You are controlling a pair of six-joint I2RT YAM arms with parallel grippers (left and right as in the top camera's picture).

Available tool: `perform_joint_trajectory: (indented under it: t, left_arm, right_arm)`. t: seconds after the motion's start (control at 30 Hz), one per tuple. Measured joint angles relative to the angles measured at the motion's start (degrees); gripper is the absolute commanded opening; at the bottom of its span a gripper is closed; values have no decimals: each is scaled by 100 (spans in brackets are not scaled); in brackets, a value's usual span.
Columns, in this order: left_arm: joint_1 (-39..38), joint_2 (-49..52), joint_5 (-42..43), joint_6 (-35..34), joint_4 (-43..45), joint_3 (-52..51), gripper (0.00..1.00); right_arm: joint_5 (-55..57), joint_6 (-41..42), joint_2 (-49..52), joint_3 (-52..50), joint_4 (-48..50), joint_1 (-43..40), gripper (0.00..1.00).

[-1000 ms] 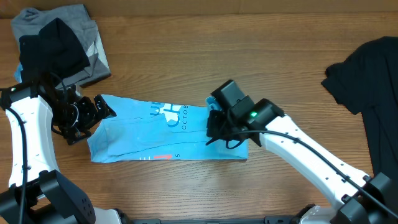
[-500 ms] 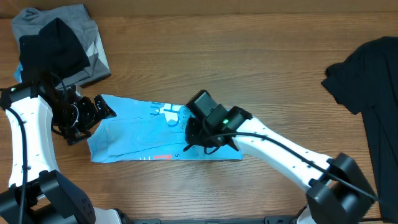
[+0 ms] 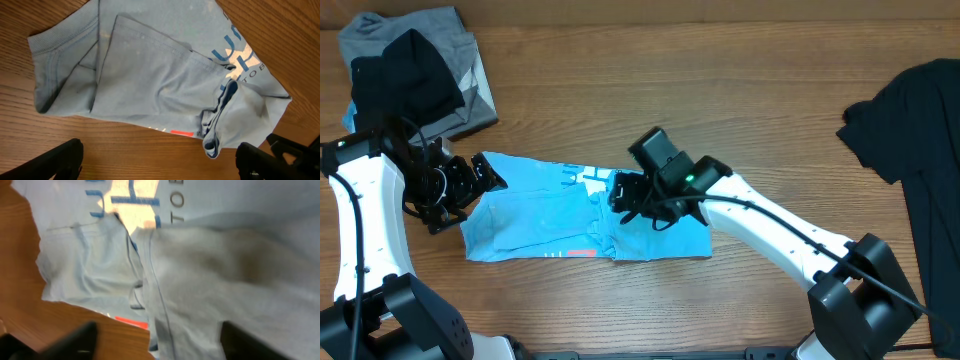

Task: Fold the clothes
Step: 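Fold the right end leftward over the strip with the right gripper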

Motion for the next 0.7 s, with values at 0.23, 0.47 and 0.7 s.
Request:
perform_joint_trajectory:
  t: [0.23, 0.47, 0.7]
  left_arm:
    - [0, 0, 0, 0, -4, 0, 100]
    - [0, 0, 0, 2, -22, 0, 100]
    - [0, 0, 0, 0, -42, 0, 100]
  right_arm:
    - [-232, -225, 376, 55, 184, 17, 31]
    - [-391, -245, 761, 57, 490, 20, 19]
    - [-372, -256, 1211, 79, 796, 20, 10]
